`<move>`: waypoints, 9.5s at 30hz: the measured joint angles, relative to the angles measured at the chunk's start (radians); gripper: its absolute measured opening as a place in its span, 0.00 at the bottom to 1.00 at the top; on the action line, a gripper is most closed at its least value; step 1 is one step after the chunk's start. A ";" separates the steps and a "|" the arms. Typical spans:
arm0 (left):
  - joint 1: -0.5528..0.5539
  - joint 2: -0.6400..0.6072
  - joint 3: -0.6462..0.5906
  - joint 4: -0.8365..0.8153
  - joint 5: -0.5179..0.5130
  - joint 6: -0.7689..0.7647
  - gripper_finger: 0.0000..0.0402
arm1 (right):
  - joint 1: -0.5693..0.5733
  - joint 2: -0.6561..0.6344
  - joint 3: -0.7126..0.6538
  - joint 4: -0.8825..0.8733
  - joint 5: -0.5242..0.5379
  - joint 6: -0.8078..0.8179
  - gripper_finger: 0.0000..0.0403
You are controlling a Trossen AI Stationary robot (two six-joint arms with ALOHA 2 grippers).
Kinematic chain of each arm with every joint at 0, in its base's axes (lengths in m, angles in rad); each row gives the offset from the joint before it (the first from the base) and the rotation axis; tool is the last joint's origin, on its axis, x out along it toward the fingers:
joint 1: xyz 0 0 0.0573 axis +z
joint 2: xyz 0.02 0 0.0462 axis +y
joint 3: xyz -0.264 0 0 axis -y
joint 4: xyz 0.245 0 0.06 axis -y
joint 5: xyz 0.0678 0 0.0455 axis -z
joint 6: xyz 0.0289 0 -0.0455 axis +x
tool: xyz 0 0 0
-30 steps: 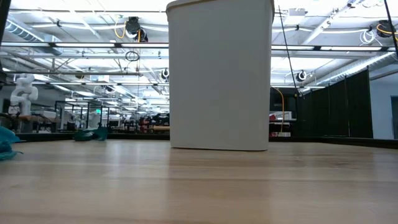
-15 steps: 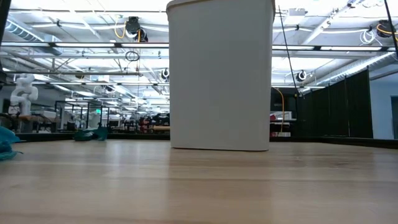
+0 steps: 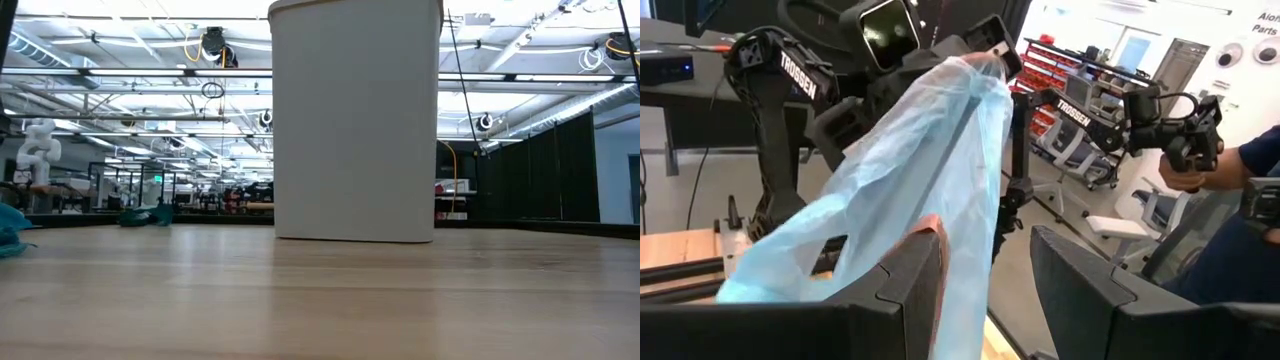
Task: Place trash/remove bag and relplace
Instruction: Remove the blue trash bag from the white trash bin
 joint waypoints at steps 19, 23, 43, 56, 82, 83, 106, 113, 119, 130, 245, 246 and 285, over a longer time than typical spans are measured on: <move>0.000 0.000 0.000 0.000 -0.036 0.024 0.02 | 0.004 0.000 0.000 -0.091 0.040 0.052 0.00; 0.004 0.000 0.000 0.000 -0.041 0.025 0.00 | 0.004 0.000 0.000 -0.095 0.041 0.052 0.00; 0.022 0.000 0.000 -0.001 -0.020 0.024 0.00 | 0.005 -0.008 -0.013 -0.180 0.029 0.090 0.27; 0.022 0.000 0.000 -0.018 -0.007 0.024 0.00 | -0.003 -0.049 -0.131 0.083 0.034 0.045 0.43; 0.023 0.000 0.000 -0.016 -0.007 0.044 0.00 | -0.057 -0.002 -0.131 0.137 -0.008 0.160 0.31; 0.024 0.000 0.000 -0.016 -0.007 0.044 0.00 | -0.057 -0.001 -0.131 0.149 -0.023 0.161 0.31; 0.032 0.000 0.000 -0.017 -0.020 0.045 0.00 | -0.063 0.000 -0.130 0.120 -0.053 0.210 0.28; 0.032 0.000 0.000 -0.017 -0.023 0.045 0.00 | -0.069 0.005 -0.115 0.124 -0.106 0.209 0.28; 0.032 0.000 0.000 -0.016 -0.035 0.045 0.00 | -0.070 0.005 -0.103 0.046 -0.107 0.228 0.28; 0.032 0.000 0.000 -0.017 -0.041 0.045 0.00 | -0.070 0.005 -0.103 0.050 -0.154 0.213 0.14; -0.287 0.059 0.000 0.004 -0.628 0.062 0.44 | -0.259 0.028 -0.102 0.401 -0.510 0.359 0.00; -0.287 0.064 0.000 0.006 -0.630 0.060 0.44 | -0.259 0.021 -0.102 0.392 -0.518 0.363 0.00; -0.274 0.125 0.000 0.122 -0.427 0.093 0.44 | -0.191 -0.244 -0.103 -0.290 -0.436 0.407 0.00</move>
